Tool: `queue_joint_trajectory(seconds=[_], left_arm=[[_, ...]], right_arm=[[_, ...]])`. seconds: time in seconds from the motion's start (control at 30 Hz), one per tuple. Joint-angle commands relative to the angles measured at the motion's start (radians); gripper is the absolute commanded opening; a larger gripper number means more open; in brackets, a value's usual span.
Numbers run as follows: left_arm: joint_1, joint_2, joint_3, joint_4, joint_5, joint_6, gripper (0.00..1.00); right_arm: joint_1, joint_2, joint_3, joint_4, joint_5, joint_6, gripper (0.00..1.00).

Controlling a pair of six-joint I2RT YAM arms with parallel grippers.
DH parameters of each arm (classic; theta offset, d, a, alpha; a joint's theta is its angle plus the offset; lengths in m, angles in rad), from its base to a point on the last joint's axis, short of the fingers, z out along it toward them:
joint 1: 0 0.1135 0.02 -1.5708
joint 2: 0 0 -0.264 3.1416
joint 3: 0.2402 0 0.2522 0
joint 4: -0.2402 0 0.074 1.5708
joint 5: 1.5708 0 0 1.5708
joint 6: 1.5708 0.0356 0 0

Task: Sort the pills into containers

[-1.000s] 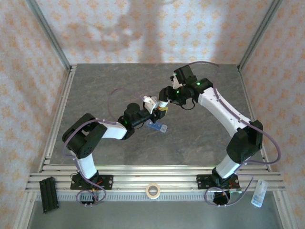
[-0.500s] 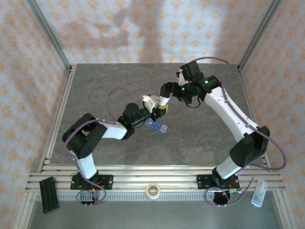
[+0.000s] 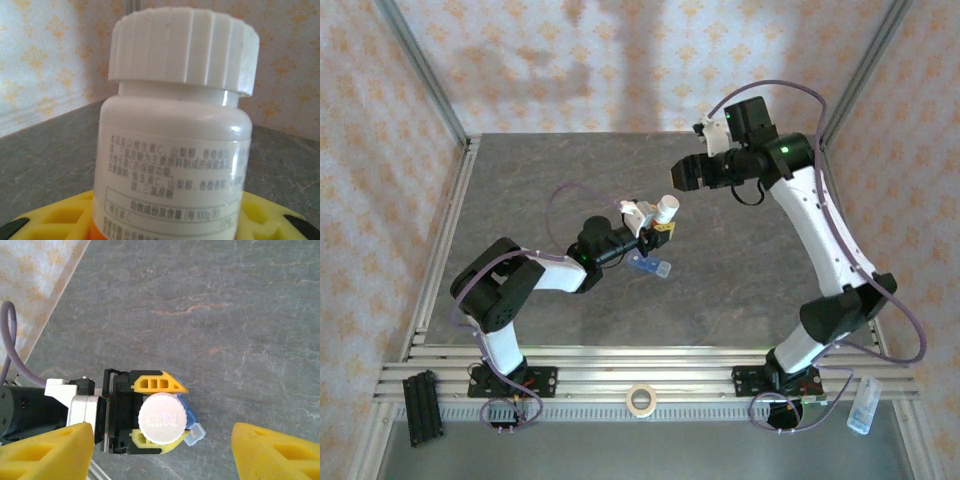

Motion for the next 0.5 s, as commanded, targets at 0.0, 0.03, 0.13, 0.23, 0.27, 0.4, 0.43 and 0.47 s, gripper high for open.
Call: queue_joint_trajectory(seconds=[0.0,0.03,0.13,0.23,0.27,0.4,0.43,0.47], left_arm=[[-0.005,-0.007,0.025,0.052,0.028,-0.011,0.00],[-0.005,-0.008,0.027,0.051,0.031,-0.012,0.00],[-0.004,-0.008,0.031,0.047,0.037,-0.015,0.00],[-0.005,-0.006,0.035,0.048,0.038,-0.015,0.00],[-0.005,-0.005,0.036,0.048,0.039,-0.017,0.00],[-0.005,0.000,0.038,0.050,0.039,-0.021,0.00],[-0.006,0.000,0.037,0.051,0.039,-0.021,0.00],[-0.004,0.000,0.038,0.051,0.039,-0.021,0.00]], right_arm=[[0.014,0.057,0.032,-0.092,-0.012,-0.078,0.71],[0.022,0.066,0.032,-0.094,-0.009,-0.082,0.72],[0.037,0.084,0.034,-0.100,0.002,-0.089,0.72],[0.049,0.099,0.034,-0.104,0.012,-0.092,0.71],[0.054,0.103,0.032,-0.104,0.013,-0.092,0.70],[0.057,0.114,0.024,-0.106,0.019,-0.090,0.64],[0.057,0.114,0.020,-0.105,0.022,-0.089,0.63],[0.058,0.116,0.016,-0.105,0.023,-0.089,0.63]])
